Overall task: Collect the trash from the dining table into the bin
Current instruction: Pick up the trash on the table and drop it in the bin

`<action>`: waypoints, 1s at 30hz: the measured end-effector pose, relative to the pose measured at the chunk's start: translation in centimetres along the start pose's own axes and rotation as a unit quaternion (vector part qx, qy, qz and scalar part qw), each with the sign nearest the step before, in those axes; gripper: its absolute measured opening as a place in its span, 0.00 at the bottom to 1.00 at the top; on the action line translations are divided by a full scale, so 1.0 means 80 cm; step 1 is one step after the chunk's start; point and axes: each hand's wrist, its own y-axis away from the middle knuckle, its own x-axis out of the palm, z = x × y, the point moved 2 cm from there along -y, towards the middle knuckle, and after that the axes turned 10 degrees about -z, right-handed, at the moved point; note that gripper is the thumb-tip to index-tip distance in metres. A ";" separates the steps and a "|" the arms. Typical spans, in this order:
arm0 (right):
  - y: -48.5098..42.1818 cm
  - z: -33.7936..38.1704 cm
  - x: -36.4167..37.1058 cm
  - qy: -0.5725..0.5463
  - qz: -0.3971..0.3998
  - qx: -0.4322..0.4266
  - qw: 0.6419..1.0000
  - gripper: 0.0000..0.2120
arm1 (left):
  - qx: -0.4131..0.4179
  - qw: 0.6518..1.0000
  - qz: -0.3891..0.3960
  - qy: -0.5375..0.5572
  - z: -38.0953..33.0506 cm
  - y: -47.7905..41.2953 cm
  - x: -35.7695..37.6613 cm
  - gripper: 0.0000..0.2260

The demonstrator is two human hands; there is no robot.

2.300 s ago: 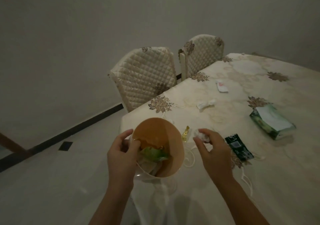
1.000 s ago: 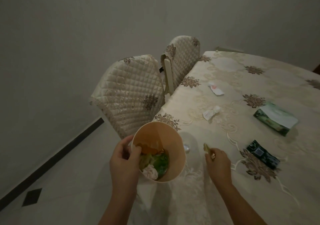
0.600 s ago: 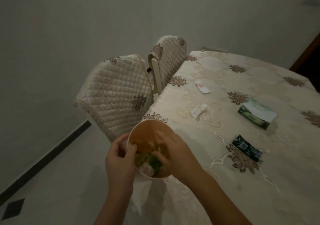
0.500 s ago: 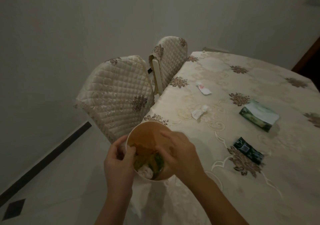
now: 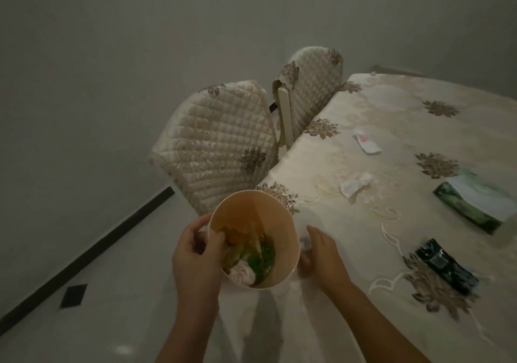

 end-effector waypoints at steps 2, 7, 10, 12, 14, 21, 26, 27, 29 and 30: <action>0.002 -0.002 0.005 0.013 -0.017 -0.037 0.999 0.22 | 0.001 1.000 -0.005 -0.003 0.000 -0.001 -0.001 0.11; 0.005 -0.002 -0.003 -0.001 -0.054 -0.042 0.998 0.18 | 0.015 1.000 -0.006 -0.011 0.000 0.001 -0.002 0.10; 0.009 -0.007 -0.025 -0.035 -0.095 0.007 0.995 0.20 | 0.020 1.000 0.008 -0.008 -0.001 0.004 0.002 0.10; 0.015 -0.008 -0.052 -0.057 -0.144 0.029 0.987 0.20 | 0.023 0.999 0.021 -0.007 -0.002 0.009 0.007 0.10; 0.024 -0.001 -0.089 -0.074 -0.206 0.031 0.975 0.19 | 0.028 0.999 0.037 -0.010 -0.002 0.015 0.015 0.10; 0.072 0.058 -0.202 -0.091 -0.293 -0.106 0.946 0.15 | 0.019 0.989 0.146 -0.013 0.002 0.059 0.062 0.08; 0.104 0.060 -0.192 0.074 -0.177 -0.158 0.969 0.15 | 0.013 0.974 0.226 -0.014 0.008 0.106 0.091 0.09; 0.107 0.054 -0.187 0.075 -0.144 -0.137 0.977 0.15 | 0.015 0.972 0.236 -0.015 0.009 0.114 0.095 0.09; 0.108 0.040 -0.185 0.109 -0.083 -0.084 0.987 0.15 | 0.017 0.967 0.253 -0.022 0.014 0.127 0.103 0.10; 0.108 0.034 -0.184 0.116 -0.063 -0.068 0.989 0.16 | 0.013 0.966 0.259 -0.025 0.016 0.132 0.106 0.10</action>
